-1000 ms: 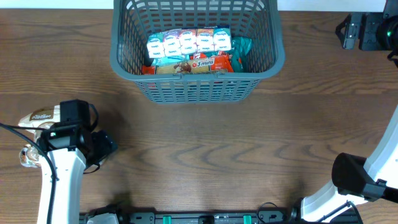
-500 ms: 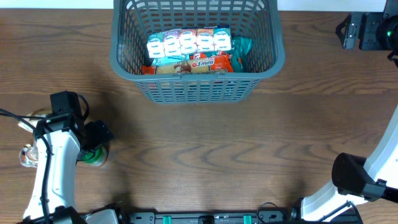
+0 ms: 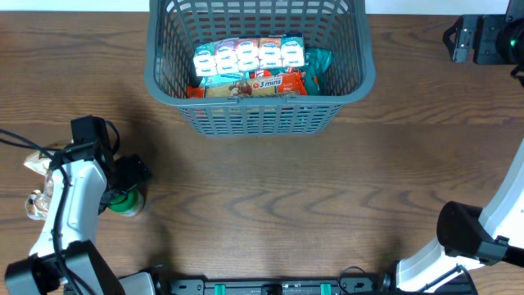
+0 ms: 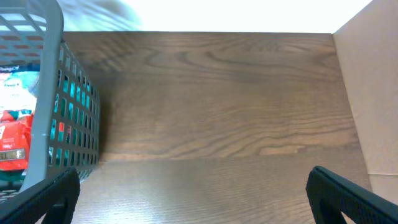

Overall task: Pack container
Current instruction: 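Lower the left gripper onto the green-capped jar and grasp it, then lift the green-capped jar with the left gripper toward the basket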

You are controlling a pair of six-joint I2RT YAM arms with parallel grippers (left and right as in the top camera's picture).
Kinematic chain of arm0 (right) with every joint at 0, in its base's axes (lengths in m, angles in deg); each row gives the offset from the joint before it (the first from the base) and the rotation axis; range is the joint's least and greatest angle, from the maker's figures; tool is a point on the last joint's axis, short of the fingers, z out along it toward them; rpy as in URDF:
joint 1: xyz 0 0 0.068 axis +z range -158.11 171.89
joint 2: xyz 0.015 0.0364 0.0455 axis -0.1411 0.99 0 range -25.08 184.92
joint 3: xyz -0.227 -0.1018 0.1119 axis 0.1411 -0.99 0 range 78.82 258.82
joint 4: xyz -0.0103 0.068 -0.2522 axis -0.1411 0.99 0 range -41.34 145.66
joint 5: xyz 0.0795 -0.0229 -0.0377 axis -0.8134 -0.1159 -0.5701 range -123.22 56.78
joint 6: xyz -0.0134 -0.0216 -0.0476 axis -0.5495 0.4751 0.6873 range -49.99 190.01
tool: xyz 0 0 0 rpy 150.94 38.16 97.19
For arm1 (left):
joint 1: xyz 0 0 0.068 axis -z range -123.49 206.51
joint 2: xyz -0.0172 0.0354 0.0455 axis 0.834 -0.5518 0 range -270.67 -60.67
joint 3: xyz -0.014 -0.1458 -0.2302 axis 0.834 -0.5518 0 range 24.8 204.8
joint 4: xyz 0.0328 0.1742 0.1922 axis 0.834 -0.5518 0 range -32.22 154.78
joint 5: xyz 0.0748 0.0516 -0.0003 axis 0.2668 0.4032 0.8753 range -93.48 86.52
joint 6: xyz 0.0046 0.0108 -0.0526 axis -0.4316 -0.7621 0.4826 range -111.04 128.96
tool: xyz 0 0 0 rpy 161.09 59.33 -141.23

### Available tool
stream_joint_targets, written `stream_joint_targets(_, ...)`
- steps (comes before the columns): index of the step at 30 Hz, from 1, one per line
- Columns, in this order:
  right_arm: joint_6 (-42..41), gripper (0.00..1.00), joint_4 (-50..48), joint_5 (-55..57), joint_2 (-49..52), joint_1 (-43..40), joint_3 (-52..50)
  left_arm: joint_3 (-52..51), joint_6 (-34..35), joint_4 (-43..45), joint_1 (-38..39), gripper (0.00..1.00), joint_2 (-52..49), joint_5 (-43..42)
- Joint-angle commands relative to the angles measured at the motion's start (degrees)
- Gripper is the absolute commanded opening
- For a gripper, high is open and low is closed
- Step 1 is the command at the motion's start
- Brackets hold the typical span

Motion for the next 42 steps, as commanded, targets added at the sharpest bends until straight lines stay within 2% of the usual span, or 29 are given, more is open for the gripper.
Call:
stream_joint_targets(1,0.4,0.99,0.0,-0.2,-0.2,-0.3,-0.2,-0.2,-0.4,0.5,-0.3,0.98,-1.7,-0.4)
stream_joint_targets(12,0.4,0.99,0.0,-0.2,-0.2,-0.3,-0.2,-6.1,0.6,4.3,-0.3,0.98,-2.7,-1.5)
stream_joint_targets(21,0.4,0.99,0.5,-0.2,-0.2,-0.3,-0.2,-6.8,0.6,5.4,-0.3,1.00,-2.7,-1.5)
stream_joint_targets(24,0.4,0.99,1.2,-0.2,-0.2,-0.3,-0.2,-6.8,0.6,5.5,-0.3,0.92,-2.7,-1.5)
stream_joint_targets(25,0.4,0.99,1.3,-0.2,-0.2,-0.3,-0.2,-6.8,0.6,5.7,-0.3,0.84,-2.7,-1.5)
stream_joint_targets(28,0.4,0.99,1.4,-0.2,-0.2,-0.3,-0.2,-6.8,0.5,6.0,-0.3,0.69,-2.7,-1.5)
stream_joint_targets(32,0.4,0.99,1.5,-0.2,-0.2,-0.3,-0.2,-6.8,0.5,6.0,-0.3,0.57,-2.7,-1.5)
stream_joint_targets(36,0.4,0.99,1.5,-0.2,-0.2,-0.3,-0.2,-6.1,0.5,5.9,-0.3,0.38,-2.6,-1.5)
stream_joint_targets(39,0.4,0.99,1.5,-0.2,-0.2,-0.3,-0.2,-3.2,0.5,4.1,-0.2,0.07,-2.3,-1.5)
stream_joint_targets(42,0.4,0.99,1.5,-0.2,-0.2,-0.3,-0.2,2.2,0.5,-0.2,-0.2,0.06,-1.1,-1.5)
